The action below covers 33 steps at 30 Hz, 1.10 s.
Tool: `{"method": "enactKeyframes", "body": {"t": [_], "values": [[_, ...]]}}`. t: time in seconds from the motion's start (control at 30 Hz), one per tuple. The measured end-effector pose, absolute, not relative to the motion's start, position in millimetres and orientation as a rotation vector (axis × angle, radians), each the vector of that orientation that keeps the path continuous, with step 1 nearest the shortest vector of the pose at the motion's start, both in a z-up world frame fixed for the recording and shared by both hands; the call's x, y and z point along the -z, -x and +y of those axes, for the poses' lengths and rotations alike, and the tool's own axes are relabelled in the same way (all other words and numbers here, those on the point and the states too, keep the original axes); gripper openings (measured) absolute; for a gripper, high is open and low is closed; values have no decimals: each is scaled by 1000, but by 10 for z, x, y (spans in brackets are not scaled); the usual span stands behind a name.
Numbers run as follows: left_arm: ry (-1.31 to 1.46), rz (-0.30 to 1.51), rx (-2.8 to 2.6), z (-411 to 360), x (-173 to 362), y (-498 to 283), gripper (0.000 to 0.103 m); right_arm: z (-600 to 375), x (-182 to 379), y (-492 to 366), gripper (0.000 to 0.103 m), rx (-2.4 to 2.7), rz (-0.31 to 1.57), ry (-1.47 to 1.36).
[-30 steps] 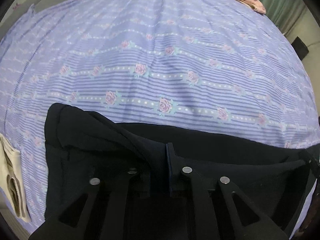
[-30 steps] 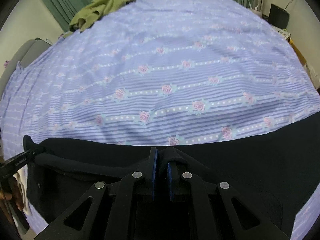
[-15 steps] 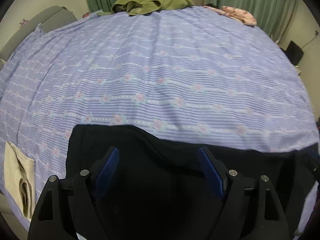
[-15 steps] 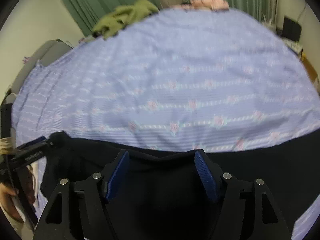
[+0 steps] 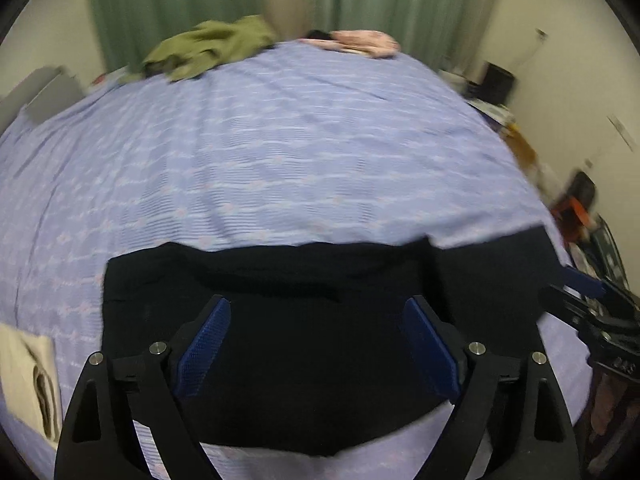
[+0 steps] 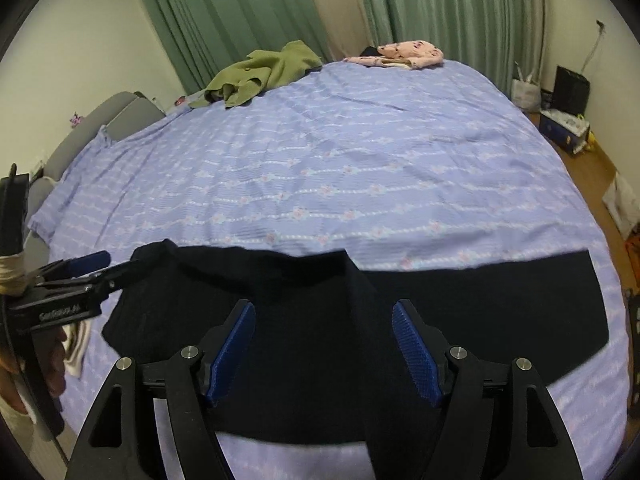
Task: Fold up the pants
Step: 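Open both grippers to release the folded waistband onto the legs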
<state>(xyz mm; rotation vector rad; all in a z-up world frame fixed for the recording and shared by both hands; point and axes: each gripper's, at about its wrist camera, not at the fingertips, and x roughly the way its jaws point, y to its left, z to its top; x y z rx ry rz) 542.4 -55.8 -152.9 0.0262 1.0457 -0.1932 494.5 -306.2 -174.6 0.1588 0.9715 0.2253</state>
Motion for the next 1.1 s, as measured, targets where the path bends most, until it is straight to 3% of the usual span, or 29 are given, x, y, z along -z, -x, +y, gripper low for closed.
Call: {"method": "enactKeyframes", "body": {"t": [0.37,0.6,1.1], "values": [[-132,1069,361,-1599,1729,-4729,89,-3570,1757,-4140,72,-101,1066,-131],[-106,1131,265,-1841,1966,-4249,89,-3979,2145,-3486,72,-95,1106,-187],[-191,1202,200,-2051,2700,-3485,89,-3808,3278,-2751,72,-146,1266,-13]]}}
